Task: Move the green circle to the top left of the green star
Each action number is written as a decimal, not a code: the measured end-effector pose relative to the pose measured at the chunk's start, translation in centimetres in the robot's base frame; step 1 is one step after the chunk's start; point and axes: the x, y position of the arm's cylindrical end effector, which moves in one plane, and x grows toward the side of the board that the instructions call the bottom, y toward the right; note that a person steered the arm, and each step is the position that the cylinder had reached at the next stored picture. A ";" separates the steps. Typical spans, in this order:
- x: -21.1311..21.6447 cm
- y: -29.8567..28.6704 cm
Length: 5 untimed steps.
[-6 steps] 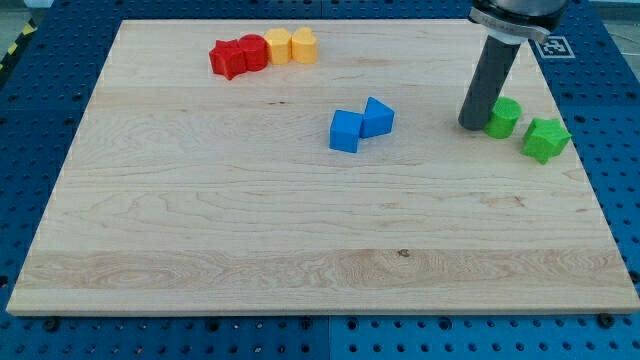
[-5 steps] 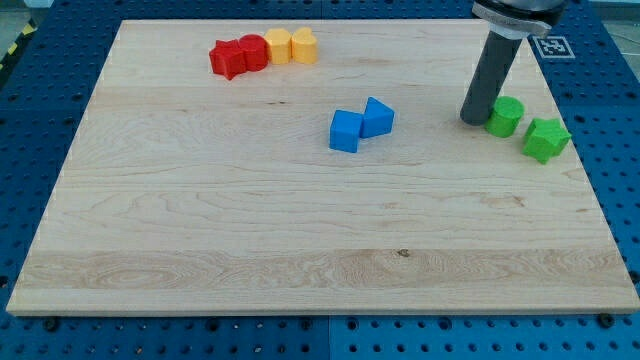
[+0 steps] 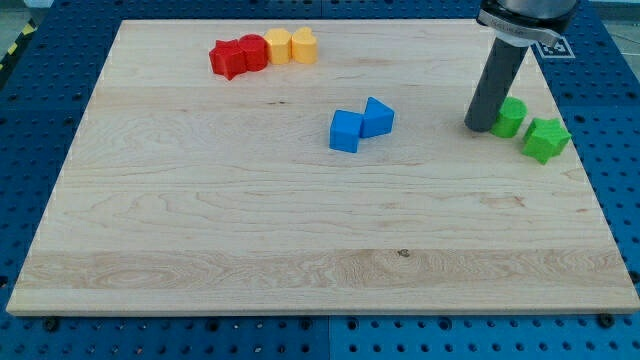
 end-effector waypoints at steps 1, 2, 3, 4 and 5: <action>-0.2 0.1; -0.9 0.4; -1.3 0.5; -1.3 0.5; -0.9 0.5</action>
